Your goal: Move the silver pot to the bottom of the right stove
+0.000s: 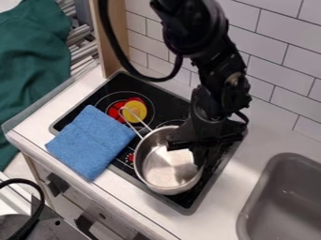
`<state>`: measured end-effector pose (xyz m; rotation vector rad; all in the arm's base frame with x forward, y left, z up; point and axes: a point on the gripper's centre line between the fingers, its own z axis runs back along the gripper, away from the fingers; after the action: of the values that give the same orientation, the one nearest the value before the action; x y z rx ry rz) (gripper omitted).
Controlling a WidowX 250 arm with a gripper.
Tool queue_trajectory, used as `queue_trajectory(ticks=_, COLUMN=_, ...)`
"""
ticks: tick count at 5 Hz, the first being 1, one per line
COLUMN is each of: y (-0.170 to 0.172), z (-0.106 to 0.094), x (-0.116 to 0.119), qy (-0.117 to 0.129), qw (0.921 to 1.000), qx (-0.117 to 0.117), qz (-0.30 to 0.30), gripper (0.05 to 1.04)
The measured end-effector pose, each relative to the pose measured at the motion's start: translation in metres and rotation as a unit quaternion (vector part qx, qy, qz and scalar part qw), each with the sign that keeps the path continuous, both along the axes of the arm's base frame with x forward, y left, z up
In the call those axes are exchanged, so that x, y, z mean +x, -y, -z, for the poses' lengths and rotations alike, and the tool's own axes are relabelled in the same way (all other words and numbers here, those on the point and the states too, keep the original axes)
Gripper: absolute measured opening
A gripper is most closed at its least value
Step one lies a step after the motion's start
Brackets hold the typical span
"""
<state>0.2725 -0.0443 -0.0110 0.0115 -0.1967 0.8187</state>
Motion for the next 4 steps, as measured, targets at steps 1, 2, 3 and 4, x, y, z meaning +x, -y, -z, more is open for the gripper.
queue_trajectory(ticks=1, y=0.0, z=0.0081, x=0.0015, qy=0.004, qw=0.9992, qx=-0.019, qz=-0.036, gripper=0.059)
queue_trajectory(ticks=2, y=-0.0004, z=0.0132, x=0.0016, qy=0.006, qw=0.9987, qx=-0.031, qz=-0.039, gripper=0.084)
queue_trajectory(ticks=3, y=0.0013, z=0.0153, x=0.0004, qy=0.012, qw=0.9986, qx=-0.041, qz=-0.033, gripper=0.234)
queue_trajectory(ticks=4, y=-0.0024, z=0.012, x=0.0006, qy=0.012, qw=0.9996, qx=-0.025, qz=-0.006, gripper=0.498)
